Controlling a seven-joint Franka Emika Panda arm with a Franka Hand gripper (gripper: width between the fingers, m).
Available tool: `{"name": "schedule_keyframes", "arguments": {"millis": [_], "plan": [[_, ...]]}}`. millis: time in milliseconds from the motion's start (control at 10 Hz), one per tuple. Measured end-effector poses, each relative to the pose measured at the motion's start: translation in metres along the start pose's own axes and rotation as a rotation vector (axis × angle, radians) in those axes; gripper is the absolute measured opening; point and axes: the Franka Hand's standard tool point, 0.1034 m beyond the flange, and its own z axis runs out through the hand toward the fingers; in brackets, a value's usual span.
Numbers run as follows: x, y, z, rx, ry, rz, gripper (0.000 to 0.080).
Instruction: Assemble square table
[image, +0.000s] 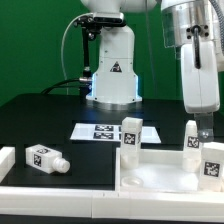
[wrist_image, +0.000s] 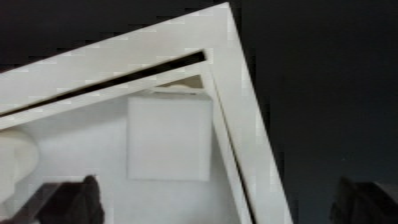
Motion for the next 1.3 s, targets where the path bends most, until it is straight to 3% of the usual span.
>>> {"name": "schedule_keyframes", "arguments": {"millis": [200, 400, 600, 1000, 1100, 1300], "plan": [[0.002, -0.001, 0.000, 0.002, 0.002, -0.047, 0.0649], [0.022, -0.002, -0.006, 0.008, 0.008, -0.124, 0.0649], [0.050, -0.009, -0.024, 0.023, 0.013, -0.310, 0.0649], [0.050, -0.011, -0.023, 0.026, 0.014, -0.338, 0.0649], [0.060, -0.010, -0.025, -0.003, 0.015, -0.298, 0.0649], [0.101, -0.007, -0.020, -0.016, 0.043, -0.064, 0.0649]]}}
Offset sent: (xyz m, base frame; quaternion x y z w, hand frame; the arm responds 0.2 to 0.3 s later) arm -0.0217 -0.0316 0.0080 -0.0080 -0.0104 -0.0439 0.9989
